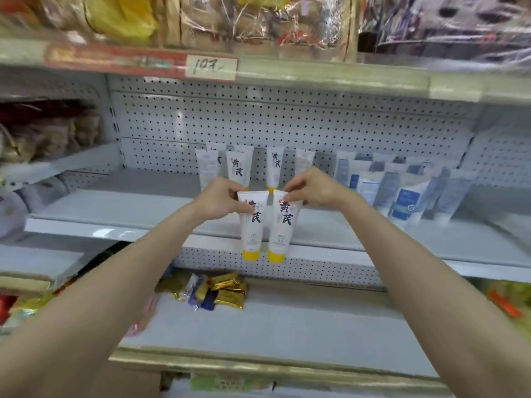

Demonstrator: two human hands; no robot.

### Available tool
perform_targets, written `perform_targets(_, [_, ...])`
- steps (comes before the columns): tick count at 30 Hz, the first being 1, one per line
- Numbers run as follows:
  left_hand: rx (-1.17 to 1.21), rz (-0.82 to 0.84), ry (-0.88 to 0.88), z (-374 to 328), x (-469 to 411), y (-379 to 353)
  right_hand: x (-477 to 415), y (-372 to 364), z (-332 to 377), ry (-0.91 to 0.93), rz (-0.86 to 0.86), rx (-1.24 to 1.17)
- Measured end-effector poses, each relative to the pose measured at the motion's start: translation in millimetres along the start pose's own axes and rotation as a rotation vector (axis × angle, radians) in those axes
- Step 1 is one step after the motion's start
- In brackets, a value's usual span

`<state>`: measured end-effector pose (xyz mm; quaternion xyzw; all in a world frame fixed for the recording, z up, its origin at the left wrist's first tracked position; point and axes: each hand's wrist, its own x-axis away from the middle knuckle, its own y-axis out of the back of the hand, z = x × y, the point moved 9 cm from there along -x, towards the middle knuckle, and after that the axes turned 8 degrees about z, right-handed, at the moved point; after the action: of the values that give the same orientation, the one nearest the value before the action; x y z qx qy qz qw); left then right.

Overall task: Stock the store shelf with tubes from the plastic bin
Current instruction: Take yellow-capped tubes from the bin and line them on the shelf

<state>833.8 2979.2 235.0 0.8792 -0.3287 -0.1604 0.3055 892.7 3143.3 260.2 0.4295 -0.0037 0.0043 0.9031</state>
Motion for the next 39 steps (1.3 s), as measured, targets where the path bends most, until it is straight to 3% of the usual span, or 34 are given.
perform_targets(8, [-0.046,-0.085,-0.079,-23,-64,46,-40,63,8,-0.001,-0.136,0.067])
perform_targets(18, [-0.153,-0.029,-0.042,-20,-145,24,-91,83,-41,-0.138,-0.137,0.204])
perform_targets(22, [-0.22,-0.044,-0.053,-22,-162,13,-100,86,-56,-0.143,-0.16,0.195])
perform_targets(39, [-0.125,-0.12,-0.104,-5,-188,8,-121,97,-78,-0.132,-0.214,0.108])
